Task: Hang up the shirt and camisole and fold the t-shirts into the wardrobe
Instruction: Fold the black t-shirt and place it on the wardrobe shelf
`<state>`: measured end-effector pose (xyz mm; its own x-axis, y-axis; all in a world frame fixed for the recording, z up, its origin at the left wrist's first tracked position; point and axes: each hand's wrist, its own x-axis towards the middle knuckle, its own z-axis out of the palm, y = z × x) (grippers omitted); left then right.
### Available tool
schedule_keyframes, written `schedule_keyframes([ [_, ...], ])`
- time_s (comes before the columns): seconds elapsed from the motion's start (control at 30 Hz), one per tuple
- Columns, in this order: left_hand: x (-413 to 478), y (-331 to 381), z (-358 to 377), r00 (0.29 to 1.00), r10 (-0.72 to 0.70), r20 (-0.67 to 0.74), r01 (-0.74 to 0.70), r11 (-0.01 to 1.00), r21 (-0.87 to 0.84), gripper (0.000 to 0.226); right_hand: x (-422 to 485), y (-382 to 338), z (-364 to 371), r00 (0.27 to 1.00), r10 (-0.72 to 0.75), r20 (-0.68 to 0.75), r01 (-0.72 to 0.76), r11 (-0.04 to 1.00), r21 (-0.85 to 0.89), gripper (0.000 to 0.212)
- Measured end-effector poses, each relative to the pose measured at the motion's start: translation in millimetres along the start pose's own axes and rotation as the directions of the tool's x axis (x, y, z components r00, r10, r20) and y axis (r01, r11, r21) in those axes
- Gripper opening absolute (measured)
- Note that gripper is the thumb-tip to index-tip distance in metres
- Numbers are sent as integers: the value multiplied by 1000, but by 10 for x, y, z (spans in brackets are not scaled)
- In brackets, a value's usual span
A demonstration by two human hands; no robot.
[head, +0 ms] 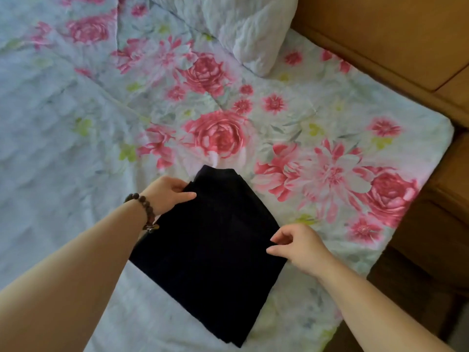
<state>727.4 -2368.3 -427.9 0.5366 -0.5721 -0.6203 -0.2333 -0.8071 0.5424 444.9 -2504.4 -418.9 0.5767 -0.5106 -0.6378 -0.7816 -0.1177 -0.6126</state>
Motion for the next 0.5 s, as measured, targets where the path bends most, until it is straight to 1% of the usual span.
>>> schedule_keyframes([
  [0.1, 83, 15, -38, 1000, 5, -18, -6, 1000, -19, 28, 43, 27, -81, 999, -4, -44, 5, 1000, 23, 22],
  [0.13, 127, 81, -39, 999, 19, -41, -19, 1000, -15, 32, 64, 28, -132, 998, -10, -66, 11, 1000, 20, 19],
  [0.17, 167, 169, -28, 997, 33, -64, -32, 999, 11, 38, 90, 28, -191, 996, -14, -88, 16, 1000, 18, 15],
  [0.23, 252, 328, 18, 993, 67, -98, -55, 991, 122, 44, 166, 39, -290, 993, -18, -118, 17, 1000, -9, 4],
  [0.3, 313, 405, 97, 990, 81, -116, -55, 975, 215, 44, 238, 72, -298, 994, -11, -112, 3, 997, -79, 5],
  [0.33, 326, 413, 135, 989, 78, -128, -49, 975, 218, 45, 259, 88, -275, 994, -5, -105, -7, 994, -109, 7],
  [0.4, 308, 379, 151, 990, 74, -121, -51, 983, 177, 46, 279, 106, -229, 995, -1, -96, -9, 994, -110, 8],
  [0.43, 287, 353, 133, 993, 70, -91, -57, 989, 135, 43, 283, 109, -217, 995, -9, -95, -1, 995, -96, 10],
  [0.5, 244, 332, 72, 997, 69, -31, -68, 998, 18, 27, 294, 99, -223, 994, -20, -111, 10, 997, -82, 16],
])
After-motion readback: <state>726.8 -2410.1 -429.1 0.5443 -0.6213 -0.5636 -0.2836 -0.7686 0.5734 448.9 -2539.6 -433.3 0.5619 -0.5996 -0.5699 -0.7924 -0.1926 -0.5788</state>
